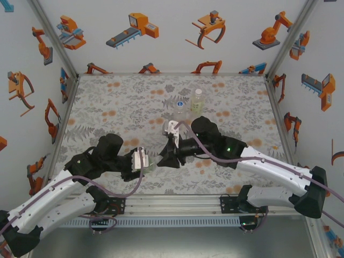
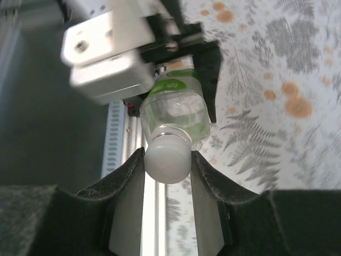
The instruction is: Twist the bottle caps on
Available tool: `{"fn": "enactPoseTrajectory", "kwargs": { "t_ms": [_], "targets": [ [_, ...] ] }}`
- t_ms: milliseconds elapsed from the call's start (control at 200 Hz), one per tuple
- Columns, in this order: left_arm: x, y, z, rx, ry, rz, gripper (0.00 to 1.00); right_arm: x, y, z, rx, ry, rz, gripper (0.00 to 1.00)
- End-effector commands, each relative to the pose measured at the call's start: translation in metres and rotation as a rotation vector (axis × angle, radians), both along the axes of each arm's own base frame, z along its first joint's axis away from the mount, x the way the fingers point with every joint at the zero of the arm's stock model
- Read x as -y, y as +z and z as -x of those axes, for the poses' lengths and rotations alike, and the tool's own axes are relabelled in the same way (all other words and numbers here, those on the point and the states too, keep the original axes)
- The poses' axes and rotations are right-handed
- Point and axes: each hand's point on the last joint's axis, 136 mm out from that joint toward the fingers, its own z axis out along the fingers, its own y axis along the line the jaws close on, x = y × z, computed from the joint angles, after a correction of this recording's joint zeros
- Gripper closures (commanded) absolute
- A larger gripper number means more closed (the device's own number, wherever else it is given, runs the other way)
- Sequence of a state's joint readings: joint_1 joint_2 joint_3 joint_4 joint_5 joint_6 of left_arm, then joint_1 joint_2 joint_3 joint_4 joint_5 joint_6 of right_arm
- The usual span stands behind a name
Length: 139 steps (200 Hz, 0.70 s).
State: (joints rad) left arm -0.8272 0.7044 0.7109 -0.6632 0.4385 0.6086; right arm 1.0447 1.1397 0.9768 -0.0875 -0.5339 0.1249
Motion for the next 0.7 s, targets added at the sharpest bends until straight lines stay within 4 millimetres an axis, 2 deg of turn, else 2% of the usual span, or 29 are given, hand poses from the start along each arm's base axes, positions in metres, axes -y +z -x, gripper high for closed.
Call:
{"fn": "enactPoseTrajectory", "kwargs": {
  "t_ms": [0,85,170,235,305,381,531,576,691],
  "targets": [
    [0.016,0.034,-0.004,0.094,-0.042,0.126,1.00,0.001,-0.022,-0.053,-0.362,-0.415,-0.012,1.00],
    [0.014,0.034,-0.008,0.106,-0.018,0.119,1.00,0.012,-0.042,-0.067,-0.645,-0.621,-0.011,1.00],
    [0.013,0.035,-0.010,0.116,-0.003,0.118,1.00,0.017,-0.060,-0.066,-0.921,-0.747,0.022,0.97],
    [0.012,0.036,-0.011,0.121,0.001,0.122,1.00,0.012,-0.061,-0.063,-1.033,-0.757,0.014,0.91],
    [0.012,0.036,-0.011,0.122,0.000,0.121,1.00,0.007,-0.058,-0.064,-1.118,-0.754,-0.032,0.89],
    [0.013,0.035,-0.011,0.118,-0.002,0.121,1.00,0.006,-0.052,-0.067,-1.137,-0.754,-0.075,0.84],
    [0.013,0.035,-0.010,0.116,-0.005,0.121,1.00,0.011,-0.041,-0.069,-1.052,-0.759,-0.067,0.67],
    [0.013,0.035,-0.011,0.117,-0.004,0.120,1.00,0.012,-0.036,-0.068,-1.014,-0.746,-0.067,0.61],
    [0.013,0.035,-0.011,0.118,-0.002,0.119,1.00,0.023,-0.011,-0.069,-0.863,-0.723,-0.084,0.37]
  ]
}}
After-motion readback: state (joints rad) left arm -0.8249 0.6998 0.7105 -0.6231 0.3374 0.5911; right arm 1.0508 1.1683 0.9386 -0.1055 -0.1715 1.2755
